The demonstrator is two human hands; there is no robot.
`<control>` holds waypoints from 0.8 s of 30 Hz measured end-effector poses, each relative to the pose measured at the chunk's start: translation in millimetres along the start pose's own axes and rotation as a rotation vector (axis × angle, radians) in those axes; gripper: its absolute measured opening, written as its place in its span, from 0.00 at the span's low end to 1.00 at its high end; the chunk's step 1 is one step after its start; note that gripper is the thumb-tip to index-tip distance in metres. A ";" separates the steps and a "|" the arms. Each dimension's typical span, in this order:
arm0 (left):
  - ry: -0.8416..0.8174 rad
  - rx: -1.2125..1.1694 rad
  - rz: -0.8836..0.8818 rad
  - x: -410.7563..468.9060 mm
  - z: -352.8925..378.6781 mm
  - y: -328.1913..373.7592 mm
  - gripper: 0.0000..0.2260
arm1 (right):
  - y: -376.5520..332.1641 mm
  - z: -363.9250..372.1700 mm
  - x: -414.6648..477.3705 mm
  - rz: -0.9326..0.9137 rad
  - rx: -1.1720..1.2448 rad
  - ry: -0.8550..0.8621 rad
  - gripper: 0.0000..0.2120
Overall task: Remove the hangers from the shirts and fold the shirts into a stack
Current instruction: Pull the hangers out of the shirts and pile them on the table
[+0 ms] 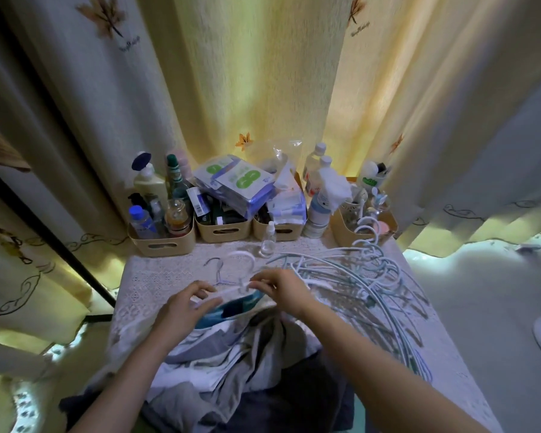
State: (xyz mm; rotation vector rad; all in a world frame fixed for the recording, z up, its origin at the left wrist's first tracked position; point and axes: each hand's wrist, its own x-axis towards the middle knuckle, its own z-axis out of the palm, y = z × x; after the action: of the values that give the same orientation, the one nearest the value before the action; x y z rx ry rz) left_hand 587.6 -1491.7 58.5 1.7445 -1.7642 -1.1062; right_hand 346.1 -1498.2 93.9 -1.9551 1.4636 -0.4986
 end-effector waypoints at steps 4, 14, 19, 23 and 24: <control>-0.025 -0.012 -0.101 1.2 1.5 -11.3 0.12 | 43.5 -69.5 -15.7 0.193 -0.041 0.218 0.10; -0.185 0.188 -0.106 8.0 20.6 -6.1 0.07 | 147.7 -97.9 -108.3 0.743 -0.060 0.374 0.10; -0.244 0.155 -0.108 11.9 20.6 -4.7 0.04 | 153.2 -66.6 -113.5 0.864 -0.172 0.343 0.25; -0.264 0.099 -0.117 11.5 22.7 -9.8 0.03 | 156.0 -58.0 -104.8 0.861 -0.201 0.220 0.32; -0.261 0.097 -0.115 11.2 24.5 -12.2 0.03 | 158.6 -58.1 -103.1 0.841 -0.243 0.197 0.32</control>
State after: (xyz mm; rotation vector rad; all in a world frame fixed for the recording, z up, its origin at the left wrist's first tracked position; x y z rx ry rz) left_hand 575.1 -1495.3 32.0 1.8490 -1.9171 -1.3712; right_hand 165.2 -1443.8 34.8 -1.2772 2.3631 -0.1282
